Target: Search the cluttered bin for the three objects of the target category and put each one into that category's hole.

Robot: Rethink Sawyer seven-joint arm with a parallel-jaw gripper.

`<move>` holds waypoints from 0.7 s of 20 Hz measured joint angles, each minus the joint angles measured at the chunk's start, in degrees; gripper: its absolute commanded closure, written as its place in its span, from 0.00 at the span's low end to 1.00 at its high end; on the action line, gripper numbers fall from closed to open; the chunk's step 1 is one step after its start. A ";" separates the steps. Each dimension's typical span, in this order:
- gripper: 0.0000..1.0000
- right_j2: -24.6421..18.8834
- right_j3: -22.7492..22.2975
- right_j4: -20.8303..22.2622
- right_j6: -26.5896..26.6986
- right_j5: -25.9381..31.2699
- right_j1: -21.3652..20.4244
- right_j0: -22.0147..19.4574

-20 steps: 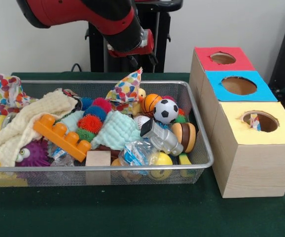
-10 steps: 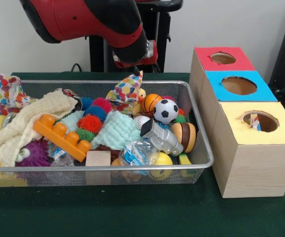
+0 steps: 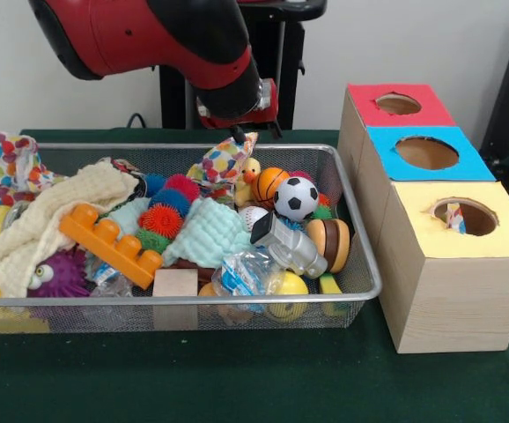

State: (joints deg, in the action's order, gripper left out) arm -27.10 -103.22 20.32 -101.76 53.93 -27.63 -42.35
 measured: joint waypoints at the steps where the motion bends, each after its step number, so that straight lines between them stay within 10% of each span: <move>1: 0.00 -0.06 0.12 0.00 0.00 0.00 -0.10 -0.12; 14: 0.00 -0.19 3.18 0.07 0.00 0.00 -1.66 -1.91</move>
State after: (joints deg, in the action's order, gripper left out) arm -27.29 -100.03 20.39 -101.76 53.93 -29.29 -44.26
